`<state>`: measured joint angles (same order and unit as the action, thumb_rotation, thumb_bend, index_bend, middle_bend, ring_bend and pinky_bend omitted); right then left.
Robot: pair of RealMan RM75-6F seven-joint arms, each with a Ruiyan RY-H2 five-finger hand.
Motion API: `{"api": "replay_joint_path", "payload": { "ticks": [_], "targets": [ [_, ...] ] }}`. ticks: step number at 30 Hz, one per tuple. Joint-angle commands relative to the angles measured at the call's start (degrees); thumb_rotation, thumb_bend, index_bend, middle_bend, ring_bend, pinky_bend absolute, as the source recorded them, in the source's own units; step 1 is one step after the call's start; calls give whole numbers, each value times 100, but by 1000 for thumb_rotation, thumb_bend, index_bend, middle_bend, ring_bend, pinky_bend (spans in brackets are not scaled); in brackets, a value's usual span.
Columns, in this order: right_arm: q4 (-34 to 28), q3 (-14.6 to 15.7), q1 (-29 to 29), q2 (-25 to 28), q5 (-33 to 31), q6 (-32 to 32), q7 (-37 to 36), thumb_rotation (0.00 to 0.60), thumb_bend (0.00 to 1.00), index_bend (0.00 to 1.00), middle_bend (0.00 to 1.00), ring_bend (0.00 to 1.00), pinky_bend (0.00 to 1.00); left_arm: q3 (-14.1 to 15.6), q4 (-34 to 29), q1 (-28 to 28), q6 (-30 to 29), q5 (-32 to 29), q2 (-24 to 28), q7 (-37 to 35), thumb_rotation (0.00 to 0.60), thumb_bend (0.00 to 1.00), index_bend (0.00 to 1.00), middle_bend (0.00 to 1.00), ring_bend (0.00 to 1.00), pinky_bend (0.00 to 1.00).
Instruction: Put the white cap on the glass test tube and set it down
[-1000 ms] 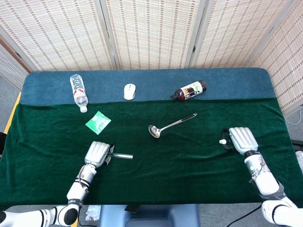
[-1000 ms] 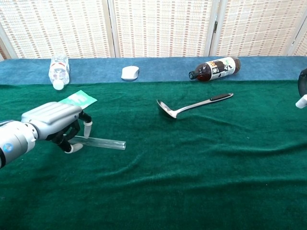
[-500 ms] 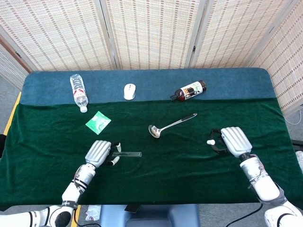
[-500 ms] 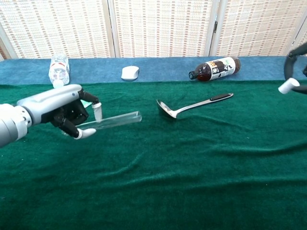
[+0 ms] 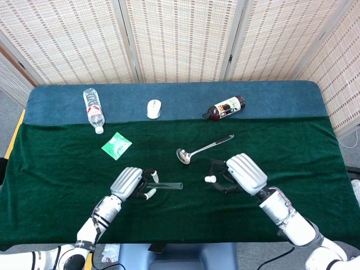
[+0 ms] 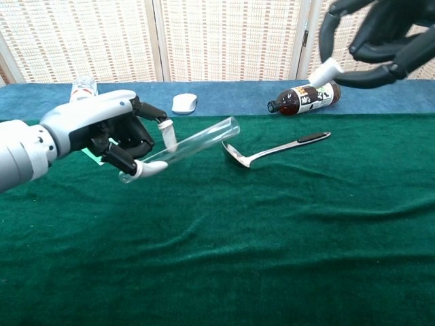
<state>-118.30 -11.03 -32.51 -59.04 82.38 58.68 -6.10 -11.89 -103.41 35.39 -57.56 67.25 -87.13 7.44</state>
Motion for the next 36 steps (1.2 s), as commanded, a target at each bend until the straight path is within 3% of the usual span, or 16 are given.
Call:
{"api": "replay_joint_path", "payload": {
  "ticks": [1, 16, 36],
  "targets": [
    [-79, -35, -70, -53, -2, -43, -8, 600, 545, 690, 959, 1000, 1000, -57, -112, 49, 60, -91, 4, -126, 600, 498, 743, 927, 898, 869],
    [-253, -92, -297, -289, -111, -83, 95, 600, 545, 691, 959, 1000, 1000, -73, -376, 72, 88, -56, 39, -773, 600, 514, 743, 927, 898, 869],
    [-227, -52, -456, -416, -317, -177, 280, 600, 545, 690, 959, 1000, 1000, 4, -349, 140, 38, -35, 30, -867, 600, 517, 743, 927, 899, 869]
  ]
}}
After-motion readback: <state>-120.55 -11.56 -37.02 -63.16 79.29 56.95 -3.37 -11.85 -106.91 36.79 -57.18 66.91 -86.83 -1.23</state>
